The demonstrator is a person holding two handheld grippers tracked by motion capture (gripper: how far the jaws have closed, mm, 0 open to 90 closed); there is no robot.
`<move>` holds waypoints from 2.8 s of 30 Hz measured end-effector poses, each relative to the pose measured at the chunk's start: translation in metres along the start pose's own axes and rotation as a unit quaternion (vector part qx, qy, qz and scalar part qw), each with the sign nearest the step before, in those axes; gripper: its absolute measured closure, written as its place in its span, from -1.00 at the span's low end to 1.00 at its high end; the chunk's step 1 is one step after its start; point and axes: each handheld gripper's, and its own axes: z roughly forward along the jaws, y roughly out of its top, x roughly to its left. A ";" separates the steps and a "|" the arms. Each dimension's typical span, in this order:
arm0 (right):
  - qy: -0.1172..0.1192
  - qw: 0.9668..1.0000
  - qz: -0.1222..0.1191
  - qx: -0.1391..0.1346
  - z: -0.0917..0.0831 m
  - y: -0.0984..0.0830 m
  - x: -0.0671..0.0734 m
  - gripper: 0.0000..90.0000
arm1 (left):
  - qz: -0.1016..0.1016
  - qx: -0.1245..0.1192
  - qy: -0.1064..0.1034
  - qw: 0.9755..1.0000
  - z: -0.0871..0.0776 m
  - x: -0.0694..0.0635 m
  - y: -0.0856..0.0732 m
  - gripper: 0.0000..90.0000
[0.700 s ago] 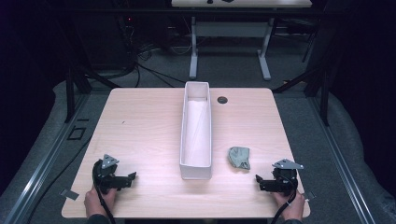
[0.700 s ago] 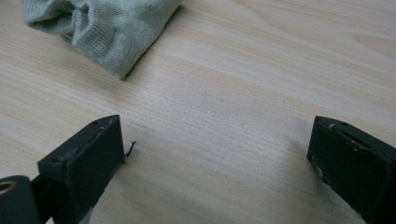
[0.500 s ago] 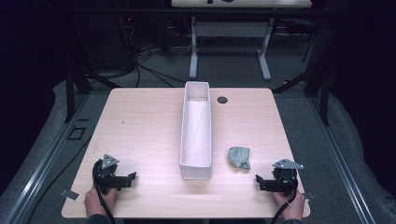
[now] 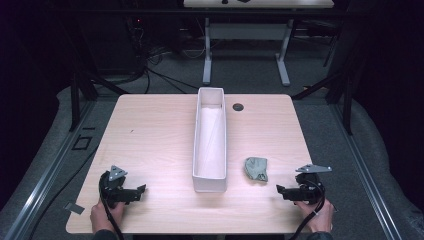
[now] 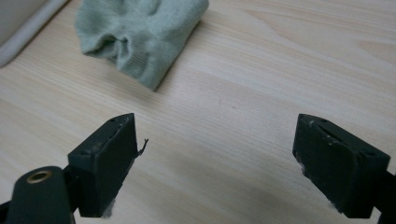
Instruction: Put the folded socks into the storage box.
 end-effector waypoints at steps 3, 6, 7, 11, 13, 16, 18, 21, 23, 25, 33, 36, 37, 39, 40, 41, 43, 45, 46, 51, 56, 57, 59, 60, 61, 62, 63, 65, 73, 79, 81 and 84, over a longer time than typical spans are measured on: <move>0.011 1.000 0.003 0.028 -0.004 0.010 0.004 -0.71 | 0.000 0.000 0.000 1.000 0.000 0.000 0.000 -1.00; 0.041 0.997 0.017 0.065 -0.004 0.021 0.005 -0.77 | 0.000 0.000 0.000 1.000 0.000 0.000 0.000 -1.00; 0.030 0.997 0.018 0.071 -0.003 0.024 0.007 -0.79 | 0.000 0.000 0.000 1.000 0.000 0.000 0.000 -1.00; 0.047 0.994 0.022 0.092 -0.002 0.037 0.011 -0.91 | 0.000 0.000 0.000 1.000 0.000 0.000 0.000 -1.00; 0.037 0.993 0.025 0.111 0.002 0.044 0.016 -1.00 | 0.000 0.000 0.000 1.000 0.000 0.000 0.000 -1.00; 0.034 0.992 0.022 0.121 0.005 0.051 0.021 -1.00 | 0.000 0.000 0.000 1.000 0.000 0.000 0.000 -1.00; 0.074 0.988 0.022 0.132 0.006 0.056 0.022 -1.00 | 0.000 0.000 0.000 1.000 0.000 0.000 0.000 -1.00; 0.059 0.988 0.019 0.140 0.009 0.062 0.027 -1.00 | 0.000 0.000 0.000 1.000 0.000 0.000 0.000 -1.00; 0.064 0.987 0.015 0.143 0.010 0.066 0.029 -1.00 | 0.000 0.000 0.000 1.000 0.000 0.000 0.000 -1.00; 0.060 0.987 0.011 0.150 0.014 0.073 0.032 -1.00 | 0.000 0.000 0.000 1.000 0.000 0.000 0.000 -1.00; 0.069 0.983 0.012 0.169 0.028 0.088 0.038 -1.00 | 0.000 0.000 0.000 1.000 0.000 0.000 0.000 -1.00; 0.062 0.983 0.011 0.173 0.034 0.091 0.040 -1.00 | 0.000 0.000 0.000 1.000 0.000 0.000 0.000 -1.00; 0.066 0.983 0.017 0.172 0.040 0.093 0.040 -1.00 | 0.000 0.000 0.000 1.000 0.000 0.000 0.000 -1.00; 0.066 0.982 0.020 0.175 0.041 0.093 0.040 -1.00 | 0.000 0.000 0.000 1.000 0.000 0.000 0.000 -1.00; 0.080 0.980 0.033 0.178 0.047 0.096 0.039 -1.00 | 0.000 0.000 0.000 1.000 0.000 0.000 0.000 -1.00; 0.080 0.980 0.033 0.178 0.047 0.096 0.039 -1.00 | 0.000 0.000 0.000 1.000 0.000 0.000 0.000 -1.00; 0.074 0.980 0.038 0.183 0.053 0.098 0.039 -1.00 | -0.001 0.000 0.000 1.000 0.000 0.000 0.000 -1.00; 0.076 0.978 0.046 0.187 0.059 0.101 0.039 -0.94 | -0.001 0.000 0.000 1.000 0.000 0.000 0.000 -1.00; 0.080 0.977 0.047 0.190 0.061 0.102 0.038 -0.93 | -0.001 0.000 0.000 1.000 0.000 0.000 0.000 -1.00; 0.078 0.976 0.055 0.196 0.067 0.105 0.039 -0.70 | -0.001 0.000 0.000 1.000 0.000 0.000 0.000 -1.00; 0.068 0.976 0.063 0.199 0.074 0.107 0.034 -0.55 | -0.001 0.000 0.000 1.000 0.000 0.000 0.000 -1.00; 0.068 0.976 0.063 0.199 0.074 0.107 0.034 -0.55 | -0.001 0.000 0.000 1.000 0.000 0.000 0.000 -1.00; 0.066 0.976 0.065 0.198 0.075 0.108 0.033 -0.44 | -0.001 0.000 0.000 1.000 0.000 0.000 0.000 -1.00; 0.064 0.976 0.065 0.196 0.075 0.108 0.033 -0.42 | 0.000 0.000 0.000 1.000 0.001 0.000 0.000 -1.00; 0.060 0.978 0.071 0.186 0.077 0.108 0.034 -0.39 | -0.001 0.000 0.000 1.000 0.001 0.000 0.000 -1.00; 0.057 0.976 0.068 0.198 0.076 0.109 0.033 -0.38 | -0.001 0.000 0.000 1.000 0.001 0.000 0.000 -1.00; 0.059 0.976 0.066 0.197 0.077 0.110 0.033 -0.38 | 0.000 0.000 0.000 1.000 0.001 0.000 0.000 -1.00; 0.057 0.975 0.067 0.204 0.079 0.111 0.035 -0.37 | -0.001 0.000 0.000 1.000 0.001 0.000 0.000 -1.00; 0.067 0.971 0.039 0.226 0.089 0.113 0.047 -0.56 | -0.001 0.000 0.000 1.000 0.001 0.000 0.000 -1.00; 0.048 0.974 0.022 0.222 0.095 0.113 0.054 -0.57 | -0.001 0.000 0.000 1.000 0.001 0.000 0.001 -1.00; 0.044 0.974 0.018 0.221 0.097 0.113 0.055 -0.56 | -0.001 0.000 0.000 1.000 0.001 0.000 0.001 -1.00; 0.036 0.975 0.010 0.219 0.098 0.112 0.057 -0.49 | -0.001 0.000 0.000 1.000 0.001 0.000 0.001 -1.00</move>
